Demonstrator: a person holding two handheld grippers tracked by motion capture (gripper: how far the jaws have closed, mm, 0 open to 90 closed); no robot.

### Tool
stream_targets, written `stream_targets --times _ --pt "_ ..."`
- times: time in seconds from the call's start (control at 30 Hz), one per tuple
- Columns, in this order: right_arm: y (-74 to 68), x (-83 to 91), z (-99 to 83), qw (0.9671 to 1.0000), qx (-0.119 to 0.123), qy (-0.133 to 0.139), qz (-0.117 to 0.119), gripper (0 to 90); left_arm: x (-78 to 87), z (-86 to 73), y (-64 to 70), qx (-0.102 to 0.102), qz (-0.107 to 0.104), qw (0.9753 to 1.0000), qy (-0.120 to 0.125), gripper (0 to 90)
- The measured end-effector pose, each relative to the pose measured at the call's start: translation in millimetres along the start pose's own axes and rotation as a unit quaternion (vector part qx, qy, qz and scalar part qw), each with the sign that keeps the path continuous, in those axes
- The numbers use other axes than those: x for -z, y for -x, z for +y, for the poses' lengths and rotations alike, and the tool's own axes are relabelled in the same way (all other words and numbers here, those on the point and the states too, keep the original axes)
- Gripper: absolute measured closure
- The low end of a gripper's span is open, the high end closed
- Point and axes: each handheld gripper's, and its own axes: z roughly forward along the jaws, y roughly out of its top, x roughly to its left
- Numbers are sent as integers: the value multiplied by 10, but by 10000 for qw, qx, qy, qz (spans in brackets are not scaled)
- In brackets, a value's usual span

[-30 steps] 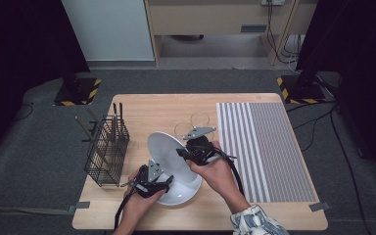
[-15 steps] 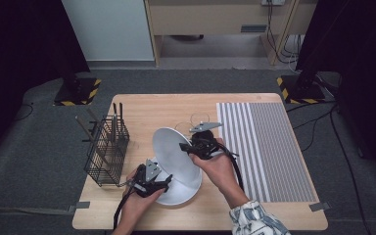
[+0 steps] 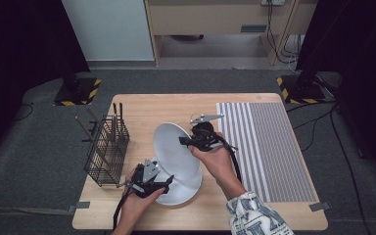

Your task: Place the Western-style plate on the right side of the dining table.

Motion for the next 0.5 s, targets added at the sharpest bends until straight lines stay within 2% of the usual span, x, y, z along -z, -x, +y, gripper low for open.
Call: stream_targets --times 0.1,0.17,0.5 --pt "4 -1 41 10000 -34 22 12 827 15 9 0 68 -51 9999 112 97" --pt "8 -2 66 10000 -53 61 51 828 32 10 -9 45 -57 9999 143 71" --pt "-41 -42 171 9999 19 123 -28 828 103 1 -73 145 -6 9996 248 36"
